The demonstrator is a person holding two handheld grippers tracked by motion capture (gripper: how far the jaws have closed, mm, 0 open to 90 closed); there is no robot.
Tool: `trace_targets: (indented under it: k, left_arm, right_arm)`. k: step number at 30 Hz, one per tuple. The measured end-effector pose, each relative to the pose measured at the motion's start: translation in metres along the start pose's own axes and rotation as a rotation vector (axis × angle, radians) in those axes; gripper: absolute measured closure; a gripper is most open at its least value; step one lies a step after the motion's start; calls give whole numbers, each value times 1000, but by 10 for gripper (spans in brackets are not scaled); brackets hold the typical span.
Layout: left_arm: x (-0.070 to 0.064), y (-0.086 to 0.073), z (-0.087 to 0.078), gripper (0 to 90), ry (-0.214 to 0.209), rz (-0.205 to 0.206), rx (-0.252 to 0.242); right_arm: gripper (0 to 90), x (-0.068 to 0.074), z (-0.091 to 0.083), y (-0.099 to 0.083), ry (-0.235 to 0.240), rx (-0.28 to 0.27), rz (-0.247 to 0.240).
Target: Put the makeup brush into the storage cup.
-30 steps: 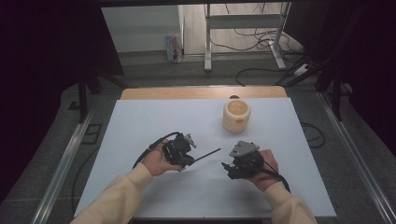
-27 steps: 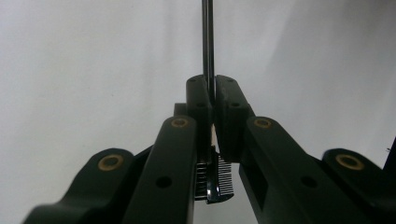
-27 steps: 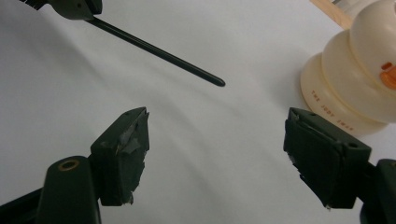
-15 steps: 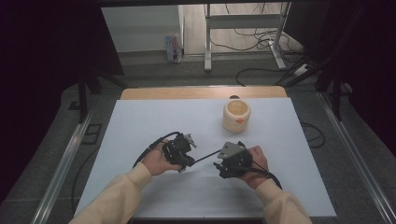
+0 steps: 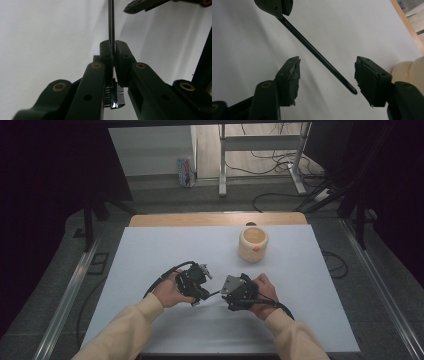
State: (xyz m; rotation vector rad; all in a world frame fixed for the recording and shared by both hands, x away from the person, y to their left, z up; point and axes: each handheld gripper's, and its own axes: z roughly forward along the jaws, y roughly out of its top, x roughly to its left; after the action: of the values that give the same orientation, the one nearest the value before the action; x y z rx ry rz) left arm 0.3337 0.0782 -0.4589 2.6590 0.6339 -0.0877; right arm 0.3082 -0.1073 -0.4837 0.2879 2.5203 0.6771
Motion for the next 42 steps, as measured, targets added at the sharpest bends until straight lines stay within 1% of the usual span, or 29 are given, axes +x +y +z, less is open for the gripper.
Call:
trace_targets:
  k: [2, 6, 8, 9, 10, 13, 15, 16, 18, 20, 21, 22, 23, 24, 25, 27, 28, 29, 30, 31, 32, 33, 34, 35, 38, 39, 40, 41, 42]
  left_arm:
    - [-1, 1, -1, 858, -2, 8, 6]
    - [-2, 4, -1, 858, -5, 5, 2]
    - [-1, 4, -1, 858, -8, 11, 5]
    - [-3, 4, 0, 857, -15, -12, -16]
    - [-2, 4, 0, 857, -20, -11, -19]
    - [-1, 4, -1, 857, -19, -9, -31]
    - [0, 4, -3, 855, -23, -35, -64]
    - [1, 4, -6, 853, -24, -32, -64]
    - [4, 3, -8, 847, -25, -25, -66]
    - [7, 2, -12, 827, 3, -52, -99]
    - [7, 2, -12, 803, 3, -52, -99]
    - [9, 2, -15, 803, 21, -66, -129]
    - [11, 0, -21, 664, 40, -87, -191]
    - [11, 0, -21, 608, 40, -87, -191]
    - [12, -2, -27, 538, 64, -117, -255]
    - [13, -5, -34, 420, 95, -128, -295]
    - [13, -6, -36, 381, 107, -134, -310]
    - [13, -8, -40, 357, 123, -145, -331]
    - [13, -8, -40, 321, 123, -145, -331]
    - [13, -12, -46, 296, 144, -167, -363]
    - [13, -12, -46, 277, 144, -167, -363]
    - [13, -14, -48, 277, 156, -173, -375]
    - [13, -16, -51, 260, 171, -175, -379]
    - [12, -21, -56, 237, 197, -183, -391]
    - [11, -29, -62, 224, 216, -189, -401]
    - [9, -33, -64, 223, 224, -199, -409]
    - [9, -33, -64, 220, 224, -199, -409]
    - [7, -40, -66, 217, 240, -206, -411]
    - [7, -40, -66, 212, 240, -206, -411]
  right_arm:
    - [416, 2, 3, 2, -3, 13, -34]
    - [498, 4, 7, 5, 19, 21, -64]
    - [560, 4, 7, 6, 15, 21, -80]
    - [593, 4, 7, 7, 14, 17, -92]
    - [631, 3, 7, 7, 12, 22, -122]
    - [707, 3, 7, 7, 7, 26, -150]
    - [749, 5, 7, 6, 5, 29, -171]
    - [769, 5, 7, 6, 7, 33, -192]
    - [784, 7, 8, 6, 3, 34, -201]
    - [827, 10, 7, 6, 0, 25, -211]
    - [841, 10, 6, 6, 2, 21, -213]
    - [841, 10, 6, 6, 2, 21, -213]
    - [850, 9, 4, 7, 4, 2, -206]
    - [851, 9, 3, 7, 5, 1, -194]
    - [852, 8, 2, 7, 9, -6, -180]
    - [852, 7, 0, 7, 17, -16, -150]
    - [852, 4, -1, 6, 15, -9, -166]
    - [852, 6, -1, 6, 22, -21, -120]
    - [853, 3, -1, 6, 18, -14, -146]
    - [853, 4, -1, 6, 24, -23, -118]
    - [853, 3, -1, 6, 25, -22, -114]
    - [853, 3, -1, 6, 25, -22, -114]
    - [853, 3, -1, 6, 28, -22, -107]
    - [853, 2, -1, 5, 39, -23, -92]
    - [854, 0, -3, 5, 45, -26, -61]
    - [854, -1, -3, 4, 49, -30, -49]
    - [855, -3, -4, 3, 59, -37, -30]
    - [855, -4, -4, 3, 64, -36, -17]
    - [855, -5, -4, 2, 64, -37, -10]
